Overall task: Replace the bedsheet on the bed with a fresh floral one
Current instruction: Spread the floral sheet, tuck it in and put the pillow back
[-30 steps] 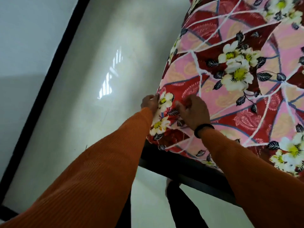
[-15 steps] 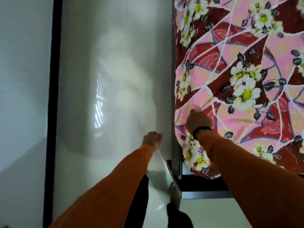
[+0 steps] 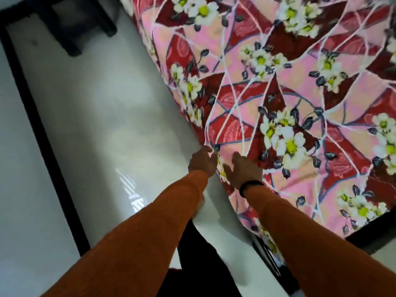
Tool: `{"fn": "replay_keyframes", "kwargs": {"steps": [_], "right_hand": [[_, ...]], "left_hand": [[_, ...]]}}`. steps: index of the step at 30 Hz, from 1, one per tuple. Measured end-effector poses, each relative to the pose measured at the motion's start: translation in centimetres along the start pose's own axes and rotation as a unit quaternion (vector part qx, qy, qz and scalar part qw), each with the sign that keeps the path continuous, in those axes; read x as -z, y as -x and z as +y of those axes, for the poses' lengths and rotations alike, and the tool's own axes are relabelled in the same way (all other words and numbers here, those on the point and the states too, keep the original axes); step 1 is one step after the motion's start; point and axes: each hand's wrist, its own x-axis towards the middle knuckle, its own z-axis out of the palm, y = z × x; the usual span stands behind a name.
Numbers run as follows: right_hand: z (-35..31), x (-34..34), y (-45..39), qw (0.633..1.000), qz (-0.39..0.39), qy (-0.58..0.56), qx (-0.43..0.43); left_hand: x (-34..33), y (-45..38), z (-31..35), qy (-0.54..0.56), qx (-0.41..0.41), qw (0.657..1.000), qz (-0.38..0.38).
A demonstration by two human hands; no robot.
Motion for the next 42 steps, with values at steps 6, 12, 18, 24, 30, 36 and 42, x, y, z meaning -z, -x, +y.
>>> {"fn": "replay_keyframes", "kwargs": {"steps": [6,12,18,24,30,36,42], "right_hand": [[-3.6,1.9,-6.1,0.996,0.033,-0.063,-0.059],[-7.1,0.2,-6.8,0.992,-0.079,-0.059,-0.076],[-9.1,-4.1,-4.4,0.931,-0.143,-0.269,-0.200],[-4.8,-4.2,1.0,0.362,0.190,-0.723,-0.556],[2.8,-7.5,5.7,-0.039,0.395,-0.750,-0.529],[8.7,-14.3,8.6,-0.143,0.431,-0.831,-0.322],[11.6,-16.2,9.6,-0.189,0.371,-0.849,-0.325]], "left_hand": [[5.0,-9.8,4.6,0.003,0.050,0.999,0.016],[7.4,-14.6,4.3,-0.115,-0.037,0.992,-0.041],[10.2,-16.0,2.8,-0.165,0.044,0.982,-0.086],[4.4,-9.0,3.2,0.032,0.283,0.889,-0.359],[-8.0,-0.3,2.7,0.312,0.379,0.813,-0.312],[-15.9,0.5,-1.1,0.431,0.347,0.798,-0.237],[-19.3,0.8,-1.9,0.536,0.299,0.747,-0.254]]}}
